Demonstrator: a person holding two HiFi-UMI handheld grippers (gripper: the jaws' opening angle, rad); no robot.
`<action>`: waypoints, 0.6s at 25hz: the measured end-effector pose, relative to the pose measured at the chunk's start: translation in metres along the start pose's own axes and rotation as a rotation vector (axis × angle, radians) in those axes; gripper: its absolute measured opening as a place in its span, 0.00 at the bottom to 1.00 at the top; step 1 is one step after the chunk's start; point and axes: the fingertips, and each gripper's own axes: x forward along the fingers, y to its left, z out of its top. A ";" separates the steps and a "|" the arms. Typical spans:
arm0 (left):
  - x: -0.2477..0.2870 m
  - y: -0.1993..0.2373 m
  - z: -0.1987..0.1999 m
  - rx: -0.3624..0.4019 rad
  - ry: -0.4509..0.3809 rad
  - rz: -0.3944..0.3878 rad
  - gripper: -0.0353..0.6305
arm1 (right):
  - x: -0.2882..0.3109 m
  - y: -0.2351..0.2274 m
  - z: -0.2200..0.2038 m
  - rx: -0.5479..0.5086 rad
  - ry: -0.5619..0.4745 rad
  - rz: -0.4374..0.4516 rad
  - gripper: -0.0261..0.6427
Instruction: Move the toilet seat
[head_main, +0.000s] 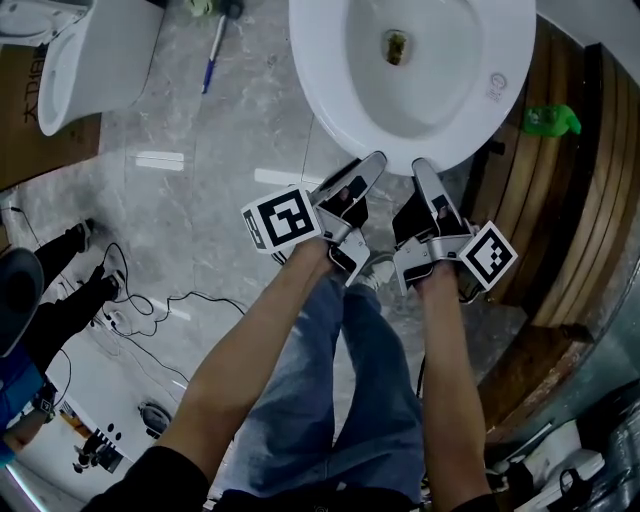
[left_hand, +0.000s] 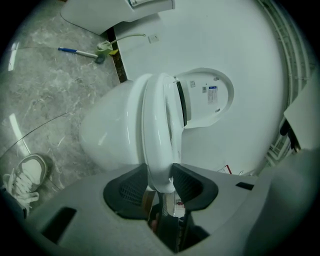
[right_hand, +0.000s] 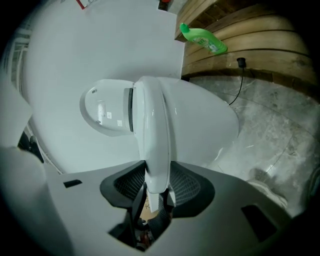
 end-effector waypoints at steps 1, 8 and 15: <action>0.000 0.000 0.000 -0.005 0.001 0.000 0.29 | 0.000 0.000 0.000 0.003 -0.004 -0.003 0.28; -0.010 -0.021 0.002 -0.036 0.000 -0.025 0.27 | -0.006 0.023 -0.005 0.029 -0.008 0.028 0.26; -0.027 -0.071 0.005 -0.065 -0.004 -0.041 0.26 | -0.023 0.073 -0.005 0.065 -0.026 0.078 0.24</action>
